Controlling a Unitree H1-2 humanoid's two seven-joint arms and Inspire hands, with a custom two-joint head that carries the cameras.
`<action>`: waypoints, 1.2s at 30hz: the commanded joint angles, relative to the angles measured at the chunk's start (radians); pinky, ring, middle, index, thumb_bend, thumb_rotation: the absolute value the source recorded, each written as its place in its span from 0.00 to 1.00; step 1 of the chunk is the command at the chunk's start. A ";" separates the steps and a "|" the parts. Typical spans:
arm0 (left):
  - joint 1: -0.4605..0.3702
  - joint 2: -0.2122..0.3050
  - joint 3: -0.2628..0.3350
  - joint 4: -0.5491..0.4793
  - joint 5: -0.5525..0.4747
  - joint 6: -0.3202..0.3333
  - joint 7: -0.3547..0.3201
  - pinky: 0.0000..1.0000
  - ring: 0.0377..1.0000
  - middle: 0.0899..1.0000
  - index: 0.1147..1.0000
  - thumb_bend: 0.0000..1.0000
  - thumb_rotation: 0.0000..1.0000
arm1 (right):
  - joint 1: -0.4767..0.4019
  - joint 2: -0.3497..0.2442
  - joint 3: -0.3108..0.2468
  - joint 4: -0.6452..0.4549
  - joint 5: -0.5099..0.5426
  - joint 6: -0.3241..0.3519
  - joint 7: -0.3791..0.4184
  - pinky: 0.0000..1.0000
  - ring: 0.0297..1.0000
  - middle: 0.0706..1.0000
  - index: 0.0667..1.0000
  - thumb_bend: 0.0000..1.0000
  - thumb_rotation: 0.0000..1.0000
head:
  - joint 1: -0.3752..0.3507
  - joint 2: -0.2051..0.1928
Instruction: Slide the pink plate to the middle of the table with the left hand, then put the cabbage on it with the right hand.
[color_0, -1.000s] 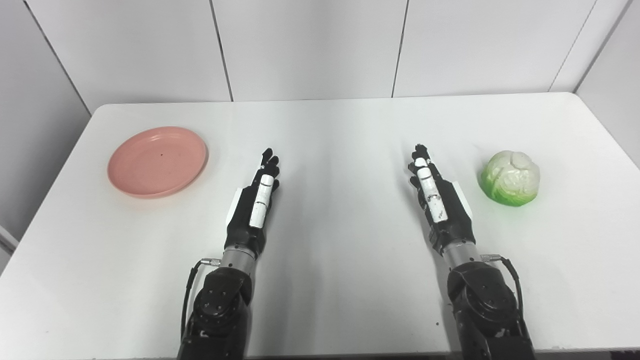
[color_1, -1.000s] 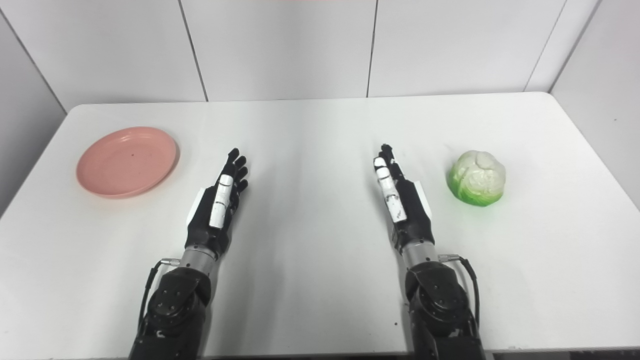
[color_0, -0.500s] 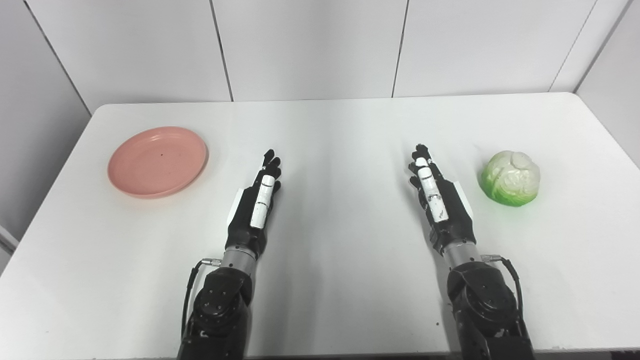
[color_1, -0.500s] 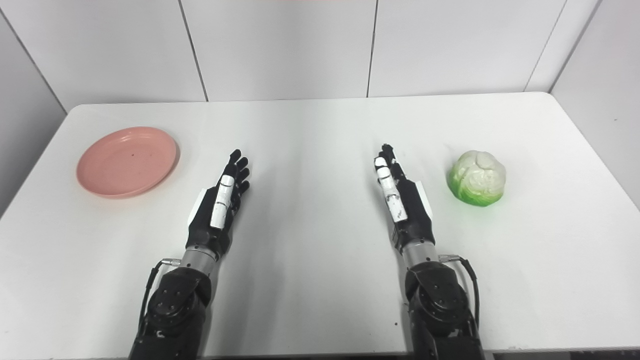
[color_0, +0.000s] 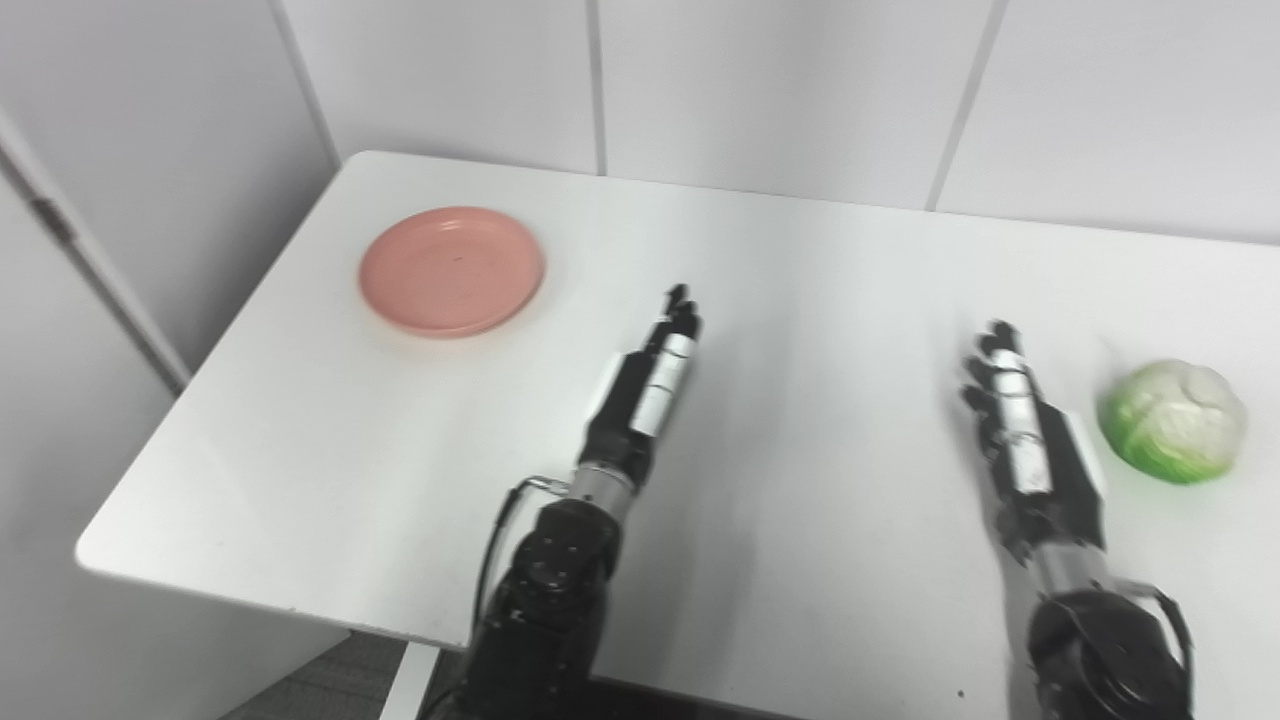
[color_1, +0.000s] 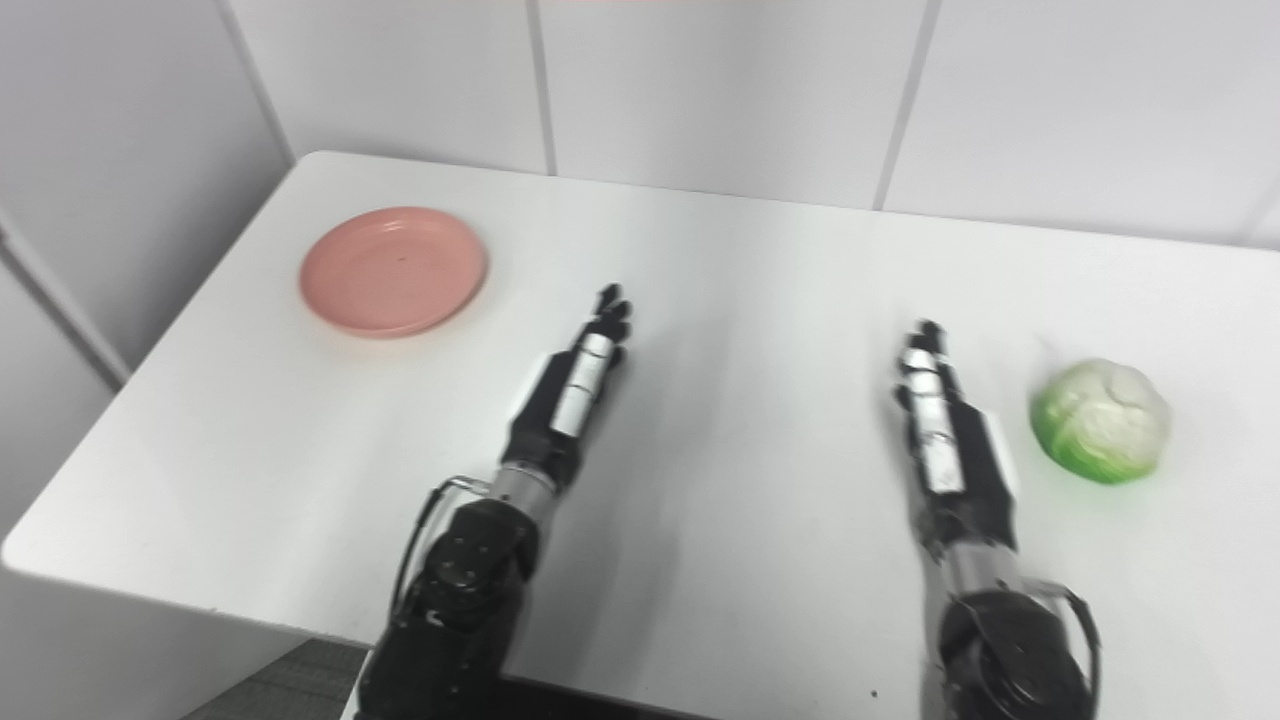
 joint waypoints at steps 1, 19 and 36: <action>-0.057 -0.015 -0.003 0.025 0.007 -0.058 0.012 1.00 1.00 1.00 1.00 0.74 0.98 | -0.026 0.002 -0.013 0.013 0.027 -0.071 0.019 1.00 0.98 0.99 1.00 0.71 0.89 | 0.007 -0.009; -0.277 0.064 0.220 0.124 -0.117 -0.193 0.071 0.99 0.98 0.98 0.98 0.76 1.00 | -0.036 -0.003 -0.012 0.103 0.024 -0.163 0.039 1.00 0.98 0.99 0.99 0.71 0.87 | -0.017 -0.022; -0.443 0.268 0.425 0.308 -0.212 -0.301 0.153 0.81 0.80 0.78 0.76 0.80 1.00 | -0.033 -0.010 -0.009 0.099 0.021 -0.170 0.039 1.00 0.98 0.99 0.99 0.70 0.87 | -0.021 -0.017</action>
